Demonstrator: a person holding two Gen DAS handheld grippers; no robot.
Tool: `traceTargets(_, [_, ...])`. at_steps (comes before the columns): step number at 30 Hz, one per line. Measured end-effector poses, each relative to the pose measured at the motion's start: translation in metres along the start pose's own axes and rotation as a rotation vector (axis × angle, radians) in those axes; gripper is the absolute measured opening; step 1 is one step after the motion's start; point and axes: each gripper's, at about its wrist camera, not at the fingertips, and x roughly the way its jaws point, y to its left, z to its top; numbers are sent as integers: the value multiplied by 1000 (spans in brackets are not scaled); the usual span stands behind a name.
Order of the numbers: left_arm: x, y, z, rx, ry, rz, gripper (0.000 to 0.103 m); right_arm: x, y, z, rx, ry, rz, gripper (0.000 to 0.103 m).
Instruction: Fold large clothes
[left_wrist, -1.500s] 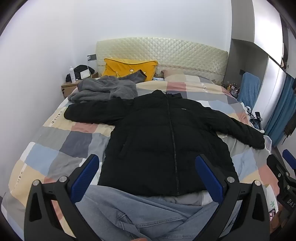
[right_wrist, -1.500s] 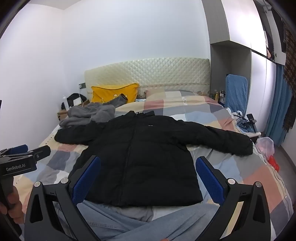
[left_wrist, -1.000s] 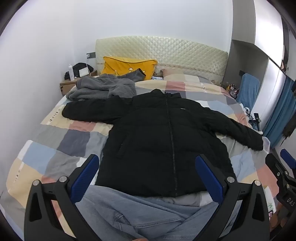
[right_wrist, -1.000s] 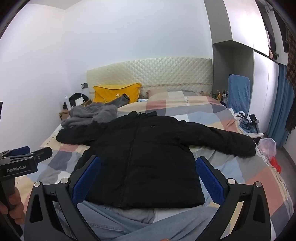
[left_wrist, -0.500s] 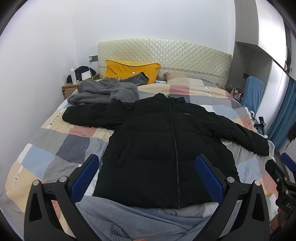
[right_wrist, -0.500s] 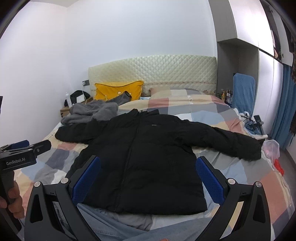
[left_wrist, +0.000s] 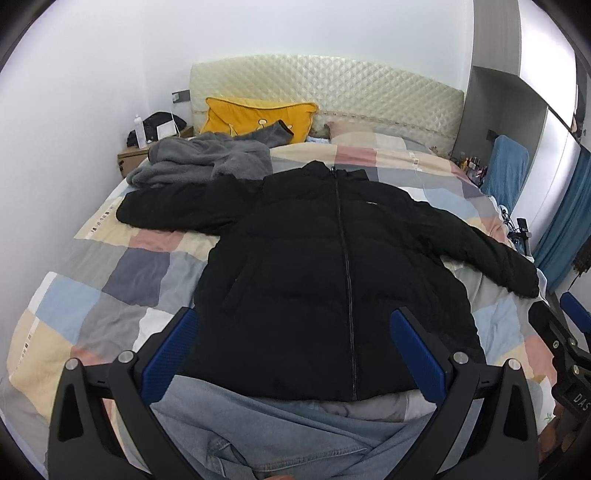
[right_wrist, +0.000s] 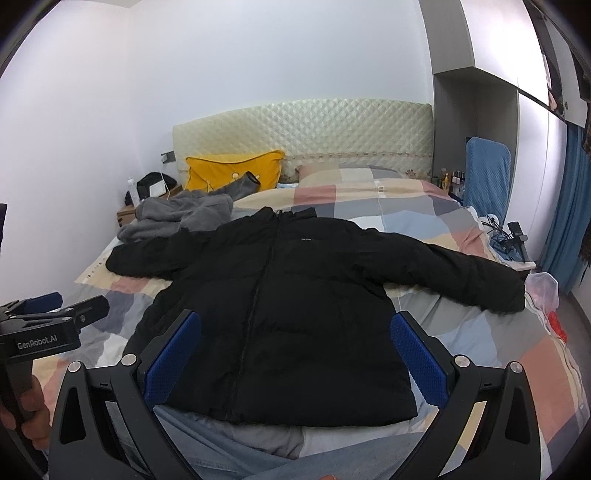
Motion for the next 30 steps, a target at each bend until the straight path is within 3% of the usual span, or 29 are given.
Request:
traceTargets(17, [-5,2,-1,-11,-21,-2,103,-2,-5,2,17,-13,-4,103])
traceTargets(30, [0,-3,-4,14,5,-9,103,-1,-6,1,17,-16,-13,103])
